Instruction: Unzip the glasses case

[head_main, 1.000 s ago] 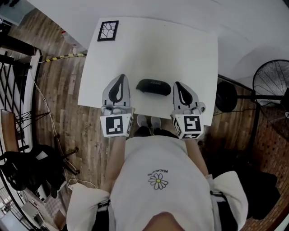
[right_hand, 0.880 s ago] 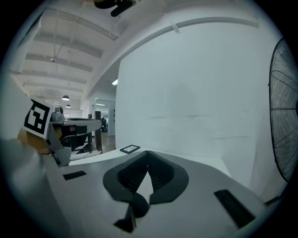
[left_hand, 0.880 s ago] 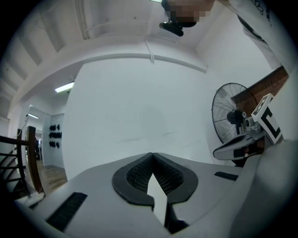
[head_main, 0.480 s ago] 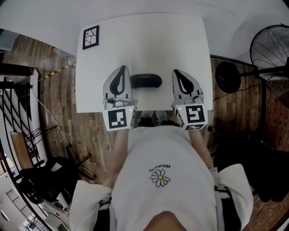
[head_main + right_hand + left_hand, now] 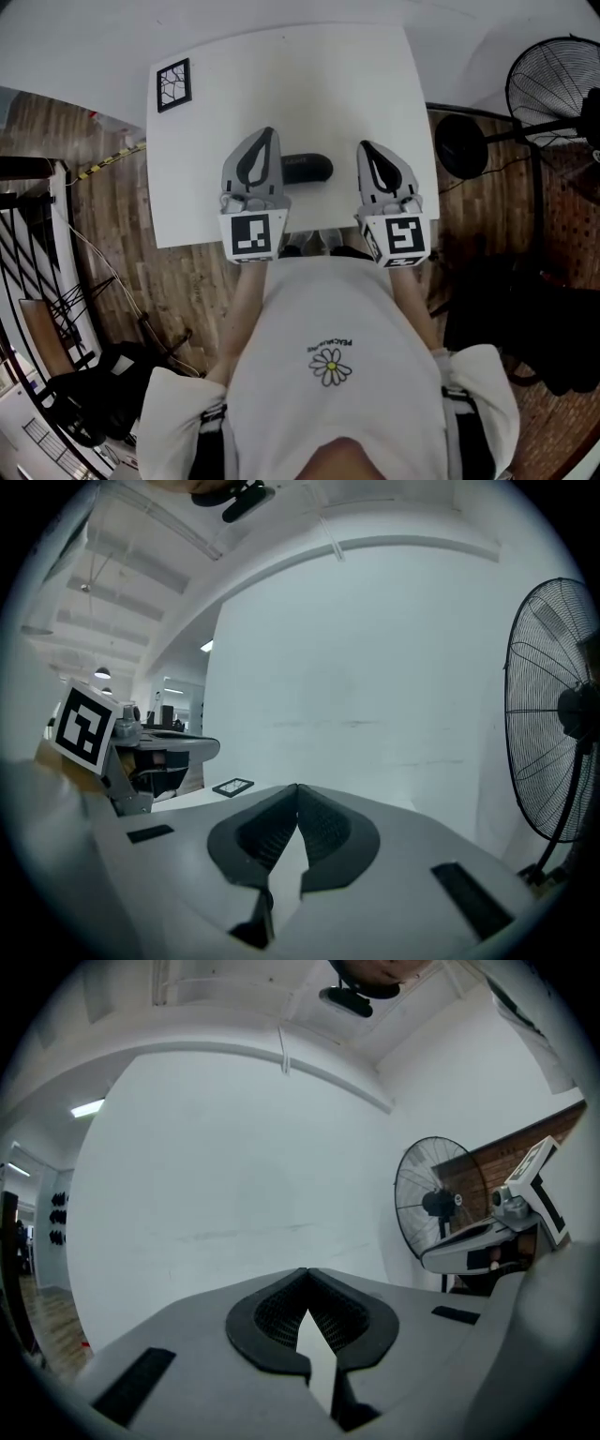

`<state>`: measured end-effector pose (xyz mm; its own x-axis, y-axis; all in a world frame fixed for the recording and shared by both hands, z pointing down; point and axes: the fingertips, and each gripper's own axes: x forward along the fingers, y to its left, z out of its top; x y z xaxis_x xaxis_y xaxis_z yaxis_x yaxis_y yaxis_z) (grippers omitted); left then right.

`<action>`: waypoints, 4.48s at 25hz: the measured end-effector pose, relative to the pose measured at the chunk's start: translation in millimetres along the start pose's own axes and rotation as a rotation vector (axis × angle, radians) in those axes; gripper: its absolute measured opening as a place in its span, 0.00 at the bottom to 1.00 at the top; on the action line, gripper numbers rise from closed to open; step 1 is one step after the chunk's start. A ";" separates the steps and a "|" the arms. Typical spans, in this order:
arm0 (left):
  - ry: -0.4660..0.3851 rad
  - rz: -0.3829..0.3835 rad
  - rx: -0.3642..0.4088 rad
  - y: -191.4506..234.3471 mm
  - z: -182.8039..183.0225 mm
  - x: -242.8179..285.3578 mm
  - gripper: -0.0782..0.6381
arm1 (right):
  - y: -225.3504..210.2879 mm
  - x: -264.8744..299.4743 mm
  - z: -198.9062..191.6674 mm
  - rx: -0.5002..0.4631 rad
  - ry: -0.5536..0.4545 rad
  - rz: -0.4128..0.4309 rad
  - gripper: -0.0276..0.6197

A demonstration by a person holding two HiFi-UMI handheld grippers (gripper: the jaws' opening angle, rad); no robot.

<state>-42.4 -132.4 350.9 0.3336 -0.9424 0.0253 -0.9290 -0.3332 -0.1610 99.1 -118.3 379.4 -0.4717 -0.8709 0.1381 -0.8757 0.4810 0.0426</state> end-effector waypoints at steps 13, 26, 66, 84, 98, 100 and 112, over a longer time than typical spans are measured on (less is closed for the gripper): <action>0.212 -0.133 -0.040 -13.3 -57.0 7.2 0.13 | 13.6 5.8 -17.0 0.058 0.063 0.114 0.06; 0.507 -0.259 -0.096 -49.1 -144.1 -6.5 0.13 | 59.5 4.4 -137.5 0.035 0.435 0.295 0.35; 0.597 -0.322 -0.061 -63.2 -190.1 -14.0 0.13 | 75.5 11.4 -214.1 -0.020 0.762 0.277 0.05; 0.671 -0.323 -0.117 -64.2 -192.0 -7.9 0.13 | 38.2 35.0 -212.0 -0.221 0.839 0.317 0.05; 0.706 -0.354 0.024 -75.5 -188.6 23.5 0.13 | 41.4 19.1 -202.4 -0.247 0.793 0.340 0.05; 0.715 -0.359 0.021 -75.4 -189.0 24.8 0.13 | 39.1 21.3 -201.7 -0.259 0.791 0.339 0.05; 0.709 -0.374 0.016 -78.7 -189.4 22.9 0.13 | 0.2 69.4 -177.3 -0.227 0.739 0.304 0.05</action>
<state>8.0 -133.5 551.0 0.4364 -0.5647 0.7005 -0.7714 -0.6356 -0.0319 84.5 -160.7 564.5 -0.4253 -0.4474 0.7867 -0.6417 0.7620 0.0865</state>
